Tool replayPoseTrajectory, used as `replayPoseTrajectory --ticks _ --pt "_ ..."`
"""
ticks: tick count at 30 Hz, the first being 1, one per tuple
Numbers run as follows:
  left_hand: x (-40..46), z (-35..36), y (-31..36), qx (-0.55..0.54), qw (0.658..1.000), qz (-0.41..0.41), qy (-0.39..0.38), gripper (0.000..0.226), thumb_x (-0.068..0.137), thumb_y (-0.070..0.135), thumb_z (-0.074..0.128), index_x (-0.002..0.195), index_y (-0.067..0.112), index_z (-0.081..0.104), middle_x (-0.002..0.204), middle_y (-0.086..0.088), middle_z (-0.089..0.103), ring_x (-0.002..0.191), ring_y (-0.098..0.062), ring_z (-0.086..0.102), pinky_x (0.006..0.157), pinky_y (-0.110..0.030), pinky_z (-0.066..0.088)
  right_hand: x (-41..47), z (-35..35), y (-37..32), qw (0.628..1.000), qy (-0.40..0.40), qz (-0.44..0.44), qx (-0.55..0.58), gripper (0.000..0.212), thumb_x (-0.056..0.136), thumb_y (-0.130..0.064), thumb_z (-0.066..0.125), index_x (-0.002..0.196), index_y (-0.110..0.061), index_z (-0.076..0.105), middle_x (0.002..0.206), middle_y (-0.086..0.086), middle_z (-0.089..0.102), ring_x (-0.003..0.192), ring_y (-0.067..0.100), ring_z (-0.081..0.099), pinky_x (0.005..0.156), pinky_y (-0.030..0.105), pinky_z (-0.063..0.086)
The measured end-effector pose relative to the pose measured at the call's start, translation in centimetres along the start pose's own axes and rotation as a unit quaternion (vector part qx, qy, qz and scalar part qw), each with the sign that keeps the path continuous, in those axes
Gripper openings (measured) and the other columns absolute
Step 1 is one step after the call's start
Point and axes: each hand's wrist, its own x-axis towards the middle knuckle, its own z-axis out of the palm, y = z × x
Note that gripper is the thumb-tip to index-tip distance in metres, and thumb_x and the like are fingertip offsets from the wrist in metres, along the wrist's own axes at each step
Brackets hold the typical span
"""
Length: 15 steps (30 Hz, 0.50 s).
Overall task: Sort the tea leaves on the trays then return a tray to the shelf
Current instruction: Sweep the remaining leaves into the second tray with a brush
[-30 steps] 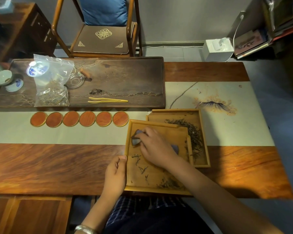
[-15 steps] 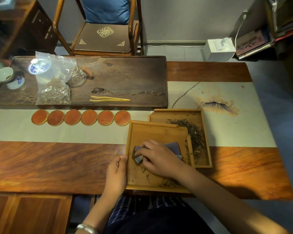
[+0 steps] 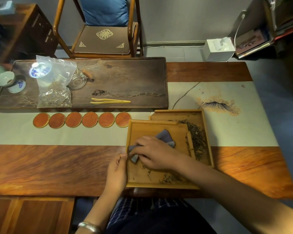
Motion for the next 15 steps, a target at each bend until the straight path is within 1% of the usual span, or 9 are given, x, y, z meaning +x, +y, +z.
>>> replayPoseTrajectory --ticks 3,6,8,10,13,15 --pt "0.4 -0.2 -0.1 -0.019 1.000 -0.010 0.006 0.035 0.101 0.013 0.042 0.071 0.008 0.060 0.067 -0.003 0.059 0.065 -0.009 0.054 0.063 -0.026 0.041 -0.8 0.5 -0.6 0.999 -0.018 -0.032 0.002 0.027 0.090 -0.015 0.051 0.115 -0.016 0.063 0.112 0.004 0.054 0.104 0.019 0.045 0.091 0.033 0.036" --pt "0.4 0.0 -0.2 -0.035 0.999 -0.019 0.011 0.037 0.100 0.012 0.043 0.065 0.014 0.054 0.058 0.003 0.053 0.059 -0.009 0.049 0.060 -0.028 0.038 -1.7 1.2 -1.3 0.998 -0.033 -0.052 0.003 0.029 0.090 -0.014 0.050 0.117 -0.015 0.062 0.112 0.007 0.054 0.104 0.021 0.045 0.090 0.033 0.035" --pt "0.2 0.2 -0.2 -0.037 0.999 -0.014 0.006 0.039 0.101 0.013 0.042 0.063 0.016 0.050 0.052 0.008 0.049 0.054 -0.006 0.045 0.055 -0.025 0.035 -2.1 1.4 -1.7 0.997 -0.038 -0.060 -0.001 0.031 0.090 -0.013 0.050 0.118 -0.014 0.062 0.108 0.009 0.054 0.103 0.022 0.045 0.089 0.033 0.034" --pt "0.1 0.3 -0.2 -0.037 0.999 -0.007 0.003 0.041 0.101 0.012 0.042 0.061 0.015 0.047 0.047 0.009 0.045 0.048 -0.002 0.041 0.050 -0.022 0.033 -2.2 1.3 -1.9 0.997 -0.042 -0.064 -0.003 0.030 0.089 -0.011 0.051 0.116 -0.013 0.062 0.106 0.009 0.055 0.102 0.023 0.045 0.090 0.035 0.035" --pt "0.0 0.3 0.0 -0.036 0.999 0.004 -0.003 0.041 0.101 0.011 0.042 0.060 0.016 0.047 0.048 0.009 0.045 0.049 -0.003 0.041 0.051 -0.023 0.033 -2.4 1.1 -2.0 0.995 -0.062 -0.080 -0.008 0.028 0.087 -0.009 0.052 0.113 -0.013 0.063 0.106 0.009 0.056 0.101 0.025 0.047 0.090 0.039 0.037" --pt "0.0 0.3 0.1 -0.030 1.000 0.005 0.002 0.041 0.100 0.011 0.043 0.061 0.018 0.051 0.050 0.009 0.051 0.051 -0.003 0.045 0.052 -0.021 0.036 -2.8 0.9 -1.8 0.993 -0.068 -0.091 -0.009 0.029 0.086 -0.008 0.052 0.112 -0.013 0.063 0.108 0.008 0.056 0.101 0.024 0.047 0.090 0.038 0.037"
